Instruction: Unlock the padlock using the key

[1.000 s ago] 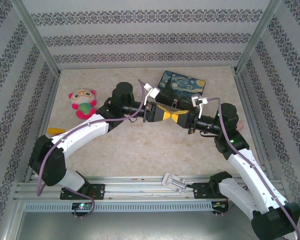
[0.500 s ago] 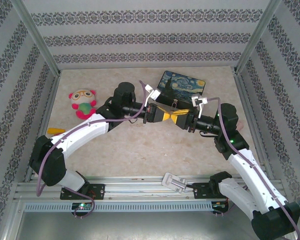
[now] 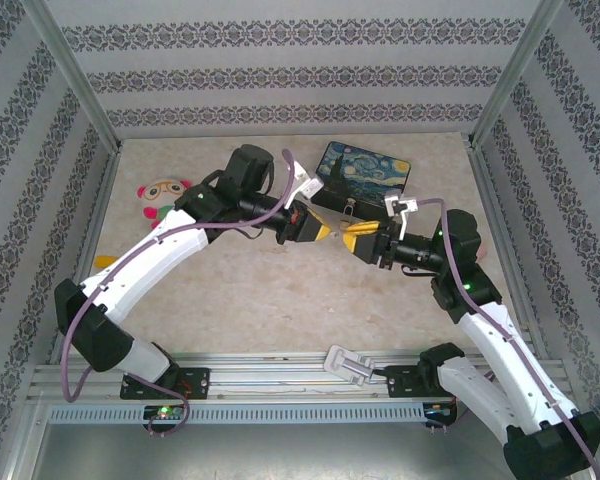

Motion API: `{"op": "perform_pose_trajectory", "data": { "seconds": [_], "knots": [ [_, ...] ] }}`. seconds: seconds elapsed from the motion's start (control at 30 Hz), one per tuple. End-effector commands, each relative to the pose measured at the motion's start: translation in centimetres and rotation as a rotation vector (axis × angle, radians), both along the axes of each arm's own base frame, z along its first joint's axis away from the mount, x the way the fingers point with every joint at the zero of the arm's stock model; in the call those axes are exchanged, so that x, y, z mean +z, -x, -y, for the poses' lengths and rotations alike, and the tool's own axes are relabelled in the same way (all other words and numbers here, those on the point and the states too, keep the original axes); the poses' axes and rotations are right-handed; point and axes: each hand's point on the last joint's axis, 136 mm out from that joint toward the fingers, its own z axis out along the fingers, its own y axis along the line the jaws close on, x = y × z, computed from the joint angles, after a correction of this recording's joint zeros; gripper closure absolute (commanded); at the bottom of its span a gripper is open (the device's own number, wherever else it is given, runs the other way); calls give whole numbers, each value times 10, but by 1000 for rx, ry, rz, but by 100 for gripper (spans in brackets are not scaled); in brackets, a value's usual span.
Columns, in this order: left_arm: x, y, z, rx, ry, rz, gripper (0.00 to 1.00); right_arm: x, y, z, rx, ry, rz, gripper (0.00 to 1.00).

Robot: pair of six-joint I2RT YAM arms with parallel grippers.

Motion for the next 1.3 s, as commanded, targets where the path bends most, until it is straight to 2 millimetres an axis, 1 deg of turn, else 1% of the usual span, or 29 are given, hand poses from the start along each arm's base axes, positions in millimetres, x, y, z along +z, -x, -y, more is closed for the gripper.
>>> {"op": "perform_pose_trajectory", "data": {
  "seconds": [0.0,0.03,0.1,0.2,0.23,0.3,0.37,0.43,0.5,0.6,0.67,0.77,0.83,0.9,1.07,1.27],
  "knots": [
    [-27,25,-12,-54,-223,4,100,1,3,-5,25,15,33,63],
    [-32,22,-16,-24,-292,35,100,-2,0,-4,8,27,28,60],
    [-46,12,-29,46,-452,72,100,-11,-9,0,-49,62,10,59],
    [-59,8,-46,70,-614,63,100,-24,-22,7,-135,110,-3,58],
    [-64,5,-56,93,-694,75,100,-29,-25,10,-163,128,-7,58],
    [-77,-2,-80,131,-908,113,100,-38,-30,16,-213,159,-13,58],
    [-86,-3,-97,125,-1055,105,100,-44,-32,19,-239,174,-15,57],
    [-91,3,-97,86,-1100,74,100,-49,-34,21,-255,185,-21,56],
    [-91,6,-91,61,-1107,95,100,-53,-34,22,-255,197,-25,55],
    [-85,-3,-83,85,-1082,140,100,-57,-32,19,-234,203,-33,54],
    [-77,-4,-69,79,-995,158,100,-58,-27,14,-196,194,-32,54],
    [-62,3,-40,30,-809,153,100,-54,-16,3,-127,161,-20,54],
    [-52,5,-30,11,-725,155,100,-49,-9,-2,-86,134,-7,54],
    [-44,7,-25,0,-669,154,100,-43,-3,-7,-52,100,-1,53],
    [-33,15,-18,-36,-575,132,100,-30,4,-15,21,29,15,53],
    [-25,20,-16,-47,-509,122,100,-18,10,-27,82,-7,47,58]
  ]
}}
